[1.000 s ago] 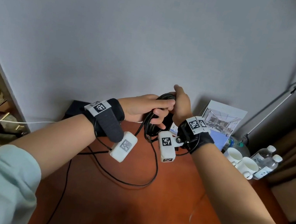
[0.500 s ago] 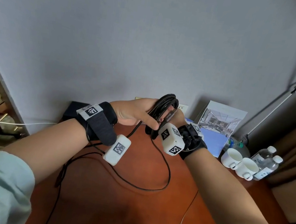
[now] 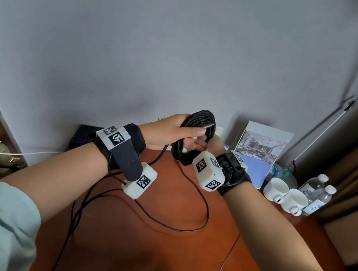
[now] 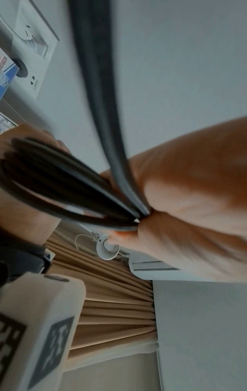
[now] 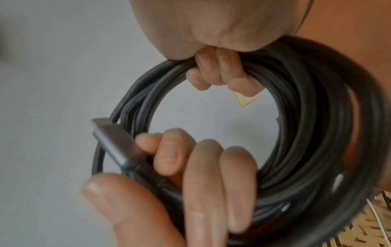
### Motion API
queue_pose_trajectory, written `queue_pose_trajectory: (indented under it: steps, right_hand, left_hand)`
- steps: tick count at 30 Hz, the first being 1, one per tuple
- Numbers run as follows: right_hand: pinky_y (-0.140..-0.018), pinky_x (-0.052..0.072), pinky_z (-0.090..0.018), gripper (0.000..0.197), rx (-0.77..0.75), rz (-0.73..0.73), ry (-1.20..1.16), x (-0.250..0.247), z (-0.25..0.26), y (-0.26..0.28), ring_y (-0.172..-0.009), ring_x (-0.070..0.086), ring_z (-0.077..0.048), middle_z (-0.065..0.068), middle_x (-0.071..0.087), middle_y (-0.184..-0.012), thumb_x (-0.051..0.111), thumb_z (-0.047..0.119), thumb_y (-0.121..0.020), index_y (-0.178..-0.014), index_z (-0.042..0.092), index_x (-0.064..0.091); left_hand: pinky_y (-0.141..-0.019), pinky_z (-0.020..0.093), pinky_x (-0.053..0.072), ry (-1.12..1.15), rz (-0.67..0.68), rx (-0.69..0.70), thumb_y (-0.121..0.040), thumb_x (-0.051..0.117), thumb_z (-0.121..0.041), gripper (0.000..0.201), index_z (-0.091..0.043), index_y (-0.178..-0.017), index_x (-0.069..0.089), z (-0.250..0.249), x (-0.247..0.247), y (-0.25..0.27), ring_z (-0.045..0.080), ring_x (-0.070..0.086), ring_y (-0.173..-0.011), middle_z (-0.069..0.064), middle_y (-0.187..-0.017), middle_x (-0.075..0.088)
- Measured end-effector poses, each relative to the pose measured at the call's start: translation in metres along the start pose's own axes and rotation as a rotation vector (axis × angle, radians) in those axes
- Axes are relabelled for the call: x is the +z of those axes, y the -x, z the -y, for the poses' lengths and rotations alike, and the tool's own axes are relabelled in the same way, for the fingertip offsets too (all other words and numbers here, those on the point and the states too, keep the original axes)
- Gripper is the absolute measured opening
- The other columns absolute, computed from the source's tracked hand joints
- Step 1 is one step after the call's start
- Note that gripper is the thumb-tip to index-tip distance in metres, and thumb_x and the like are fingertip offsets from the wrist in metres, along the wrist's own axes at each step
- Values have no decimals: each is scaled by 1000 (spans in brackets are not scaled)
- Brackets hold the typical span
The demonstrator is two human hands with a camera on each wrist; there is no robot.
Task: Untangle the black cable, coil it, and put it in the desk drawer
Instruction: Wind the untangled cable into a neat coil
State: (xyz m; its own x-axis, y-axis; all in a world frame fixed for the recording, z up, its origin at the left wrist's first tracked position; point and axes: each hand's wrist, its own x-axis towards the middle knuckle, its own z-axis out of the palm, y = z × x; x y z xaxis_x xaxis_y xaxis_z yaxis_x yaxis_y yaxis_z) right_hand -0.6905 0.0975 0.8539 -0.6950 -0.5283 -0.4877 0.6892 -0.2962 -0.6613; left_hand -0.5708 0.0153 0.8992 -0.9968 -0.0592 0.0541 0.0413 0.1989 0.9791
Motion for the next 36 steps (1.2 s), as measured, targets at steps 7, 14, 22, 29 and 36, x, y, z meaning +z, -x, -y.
queue_pose_trajectory:
  steps: [7, 14, 22, 29, 36]
  right_hand:
    - [-53, 37, -28, 40, -290, 17, 379, 1, 18, 1, -39, 43, -20, -5, 50, -43, 30, 21, -95, -65, 5, 51]
    - [-78, 41, -30, 51, -968, 282, 1439, 23, 31, 27, -79, 59, -19, 2, 65, -77, 28, 41, -102, -78, 14, 64]
    - [-67, 35, -32, 60, -1027, 182, 1872, 26, 17, 17, -70, 51, -25, -4, 51, -61, 20, 42, -104, -52, 18, 38]
    - [-67, 27, -33, 40, -940, -8, 1493, 30, 20, 5, -83, 55, -38, -25, 61, -83, 23, 25, -102, -66, 12, 34]
    - [-57, 40, -36, 31, -559, -168, 877, 18, 23, -4, -63, 45, -29, -8, 47, -69, 30, 14, -96, -66, 13, 38]
  left_hand:
    - [-57, 24, 34, -66, -157, -63, -98, 51, -27, 40, -21, -61, 36, 11, -13, -12, 7, 32, -47, -14, -51, 32]
    - [-55, 24, 41, -224, -210, -165, -93, 51, -6, 31, -11, -62, 46, 16, -4, -16, 11, 44, -44, 3, -50, 45]
    - [-62, 26, 40, -226, -215, -190, -75, 59, 6, 7, 1, -80, 60, 16, -8, -16, 12, 47, -52, 3, -52, 48]
    - [-58, 22, 46, 68, -99, -208, -85, 66, -6, 7, -3, -83, 59, 11, -17, -10, 14, 54, -57, 1, -57, 52]
    - [-70, 27, 53, 96, -20, -151, -100, 45, -35, 30, -10, -88, 54, 7, -15, -9, 22, 64, -72, -4, -59, 46]
